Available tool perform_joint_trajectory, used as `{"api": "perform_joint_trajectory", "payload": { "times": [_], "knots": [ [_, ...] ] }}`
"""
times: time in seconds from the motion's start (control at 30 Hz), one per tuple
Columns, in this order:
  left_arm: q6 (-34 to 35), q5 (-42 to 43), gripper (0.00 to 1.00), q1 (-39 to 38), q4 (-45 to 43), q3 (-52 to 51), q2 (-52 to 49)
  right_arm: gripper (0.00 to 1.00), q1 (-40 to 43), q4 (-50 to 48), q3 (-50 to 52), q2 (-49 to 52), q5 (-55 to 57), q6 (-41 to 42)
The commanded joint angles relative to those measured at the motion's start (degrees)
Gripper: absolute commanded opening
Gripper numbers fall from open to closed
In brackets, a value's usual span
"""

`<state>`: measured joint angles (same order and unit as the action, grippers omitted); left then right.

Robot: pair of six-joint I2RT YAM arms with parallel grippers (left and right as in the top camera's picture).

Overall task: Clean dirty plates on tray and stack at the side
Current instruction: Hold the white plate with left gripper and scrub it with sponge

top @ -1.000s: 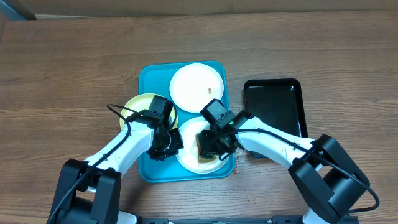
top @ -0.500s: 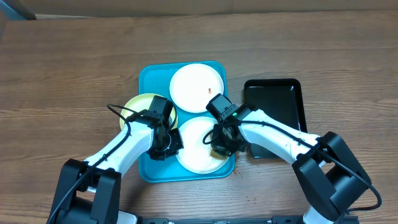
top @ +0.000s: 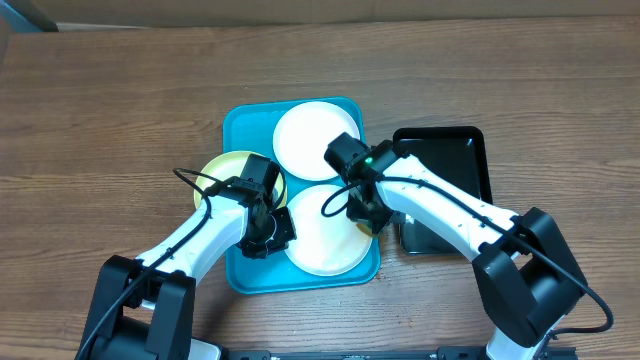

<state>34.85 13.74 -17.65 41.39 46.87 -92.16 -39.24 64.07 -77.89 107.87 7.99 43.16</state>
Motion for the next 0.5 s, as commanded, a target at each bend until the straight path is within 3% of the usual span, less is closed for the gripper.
{"api": "perform_joint_trajectory", "payload": {
  "times": [0.0, 0.2, 0.47],
  "knots": [
    [0.9, -4.3, 0.04, 0.4, 0.7, -0.7, 0.1, 0.04, 1.1, 0.2, -2.7, 0.2, 2.2, -5.4],
    [-0.6, -3.5, 0.04, 0.4, 0.8, -0.6, 0.3, 0.04, 1.1, -2.3, -3.0, -1.8, -8.2, -15.6],
    [-3.0, -3.2, 0.04, 0.4, 1.7, -0.3, 4.6, 0.04, 1.5, -2.8, -3.0, -4.8, -10.6, -16.7]
  ]
}}
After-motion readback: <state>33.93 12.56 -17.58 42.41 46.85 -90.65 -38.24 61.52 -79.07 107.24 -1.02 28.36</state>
